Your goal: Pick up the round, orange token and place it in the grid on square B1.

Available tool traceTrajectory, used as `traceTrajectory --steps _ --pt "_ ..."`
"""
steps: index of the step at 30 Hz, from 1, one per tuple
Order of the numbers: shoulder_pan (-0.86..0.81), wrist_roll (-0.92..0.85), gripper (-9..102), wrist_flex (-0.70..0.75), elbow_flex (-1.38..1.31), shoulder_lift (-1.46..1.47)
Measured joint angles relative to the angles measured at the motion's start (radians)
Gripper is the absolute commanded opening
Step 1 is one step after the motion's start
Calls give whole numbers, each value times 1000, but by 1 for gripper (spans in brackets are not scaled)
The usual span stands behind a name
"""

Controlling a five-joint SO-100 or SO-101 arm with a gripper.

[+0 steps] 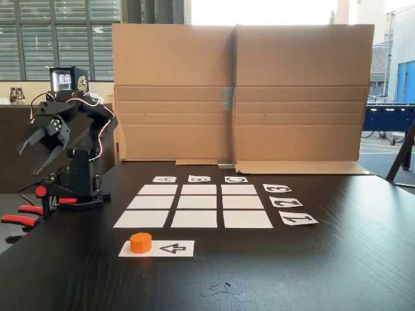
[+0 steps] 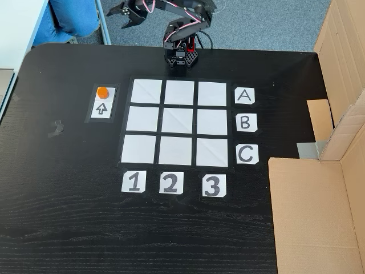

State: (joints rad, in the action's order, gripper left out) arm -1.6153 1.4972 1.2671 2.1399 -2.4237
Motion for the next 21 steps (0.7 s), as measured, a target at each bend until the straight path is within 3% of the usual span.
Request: traceTrajectory --steps 9,21 --pt "87 6 44 256 -331 285" --pt "187 -28 45 302 -483 552"
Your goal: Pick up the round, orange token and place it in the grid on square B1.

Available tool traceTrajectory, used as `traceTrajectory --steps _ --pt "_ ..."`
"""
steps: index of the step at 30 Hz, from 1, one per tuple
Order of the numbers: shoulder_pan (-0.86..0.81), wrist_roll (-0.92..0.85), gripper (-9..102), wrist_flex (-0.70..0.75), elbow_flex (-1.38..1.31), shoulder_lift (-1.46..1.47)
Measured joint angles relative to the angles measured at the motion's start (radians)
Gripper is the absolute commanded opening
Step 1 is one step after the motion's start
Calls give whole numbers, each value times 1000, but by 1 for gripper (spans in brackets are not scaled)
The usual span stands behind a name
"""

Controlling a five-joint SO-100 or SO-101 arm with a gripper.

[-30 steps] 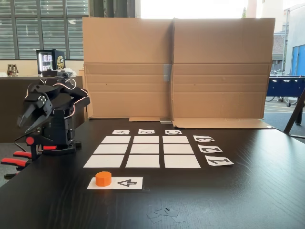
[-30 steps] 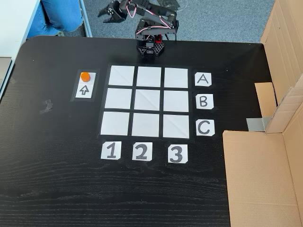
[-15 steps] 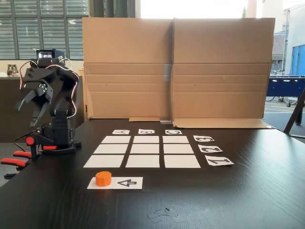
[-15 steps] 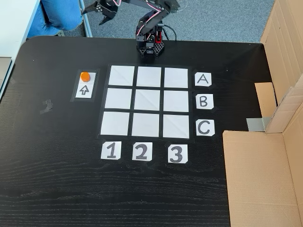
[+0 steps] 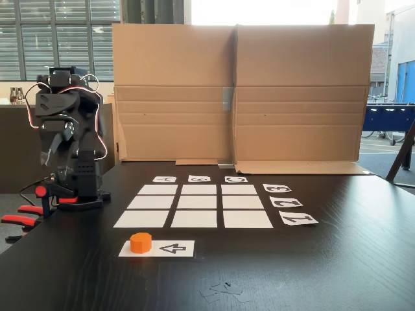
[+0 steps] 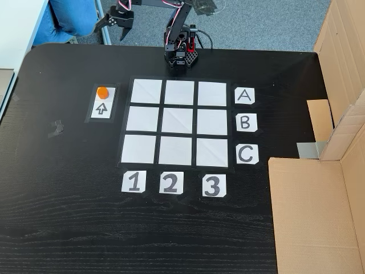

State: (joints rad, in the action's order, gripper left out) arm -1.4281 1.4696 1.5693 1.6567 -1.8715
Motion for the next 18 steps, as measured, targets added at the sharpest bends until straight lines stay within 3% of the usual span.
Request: traceTrajectory --steps 18 --pt "158 -17 46 0 -316 371"
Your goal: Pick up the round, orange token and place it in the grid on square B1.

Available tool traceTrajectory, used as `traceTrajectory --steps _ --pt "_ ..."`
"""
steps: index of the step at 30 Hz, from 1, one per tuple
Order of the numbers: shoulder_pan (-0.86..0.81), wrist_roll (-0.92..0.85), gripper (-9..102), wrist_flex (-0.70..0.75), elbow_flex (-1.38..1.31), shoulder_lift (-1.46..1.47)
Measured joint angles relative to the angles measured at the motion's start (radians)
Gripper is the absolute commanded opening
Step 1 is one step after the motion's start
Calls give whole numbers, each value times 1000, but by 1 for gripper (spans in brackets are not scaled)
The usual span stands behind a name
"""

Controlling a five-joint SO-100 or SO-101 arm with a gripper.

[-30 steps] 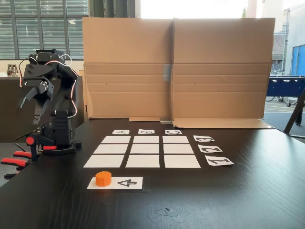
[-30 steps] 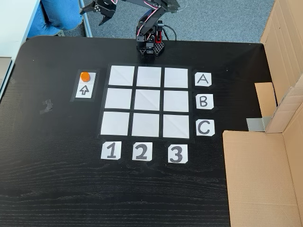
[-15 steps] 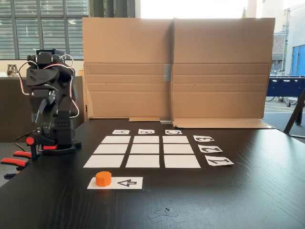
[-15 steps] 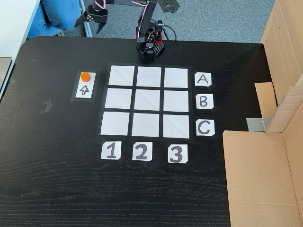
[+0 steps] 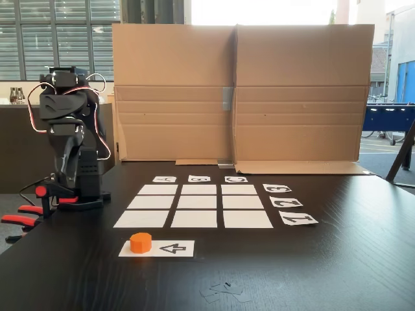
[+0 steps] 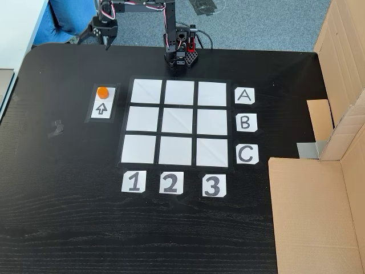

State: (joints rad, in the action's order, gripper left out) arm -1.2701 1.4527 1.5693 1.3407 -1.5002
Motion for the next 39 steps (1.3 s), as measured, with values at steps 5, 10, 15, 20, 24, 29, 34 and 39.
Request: traceTrajectory --steps 5,10,15,20,24,29,34,39 --pt "57 -6 47 0 -31 67" --pt "100 -15 47 0 -55 110" --pt "141 -15 47 0 -92 172" --pt "181 -15 47 0 -156 256" --pt "206 -15 48 0 -215 330" --pt "236 -15 48 0 -262 396" --pt "278 -15 48 0 -265 420" --pt "314 9 48 0 -267 442"
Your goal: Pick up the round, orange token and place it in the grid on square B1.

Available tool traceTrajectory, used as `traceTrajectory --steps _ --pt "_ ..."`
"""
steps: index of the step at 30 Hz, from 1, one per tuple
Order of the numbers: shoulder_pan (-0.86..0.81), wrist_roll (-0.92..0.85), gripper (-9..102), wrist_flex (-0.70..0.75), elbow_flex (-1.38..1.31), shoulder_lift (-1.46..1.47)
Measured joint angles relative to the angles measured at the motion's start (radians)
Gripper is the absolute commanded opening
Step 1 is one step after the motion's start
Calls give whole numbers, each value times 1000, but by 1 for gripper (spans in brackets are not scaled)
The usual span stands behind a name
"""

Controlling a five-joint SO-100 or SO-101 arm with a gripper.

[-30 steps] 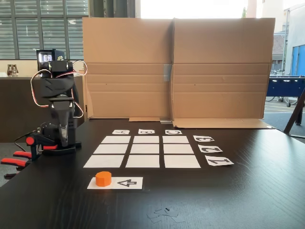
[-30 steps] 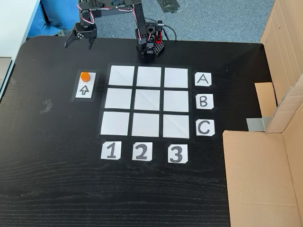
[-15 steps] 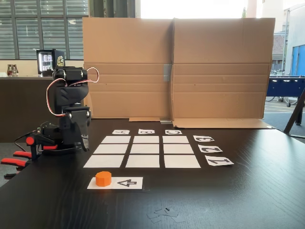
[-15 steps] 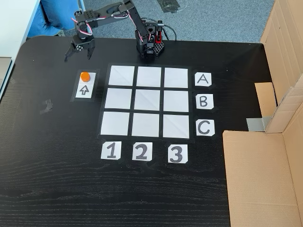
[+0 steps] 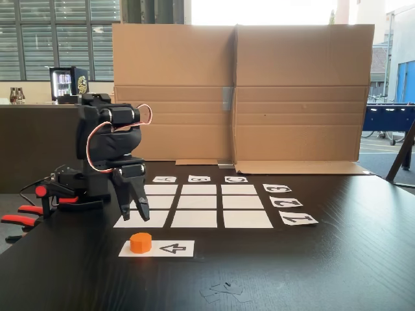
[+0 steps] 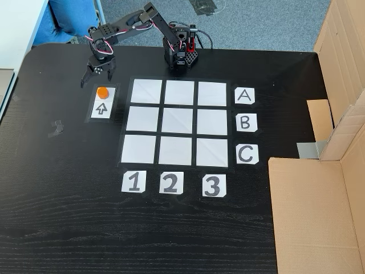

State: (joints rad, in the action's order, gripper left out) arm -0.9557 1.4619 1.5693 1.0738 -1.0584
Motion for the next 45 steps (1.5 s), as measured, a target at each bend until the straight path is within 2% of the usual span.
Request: traceTrajectory --steps 45 --pt "2 34 48 -2 -169 242"
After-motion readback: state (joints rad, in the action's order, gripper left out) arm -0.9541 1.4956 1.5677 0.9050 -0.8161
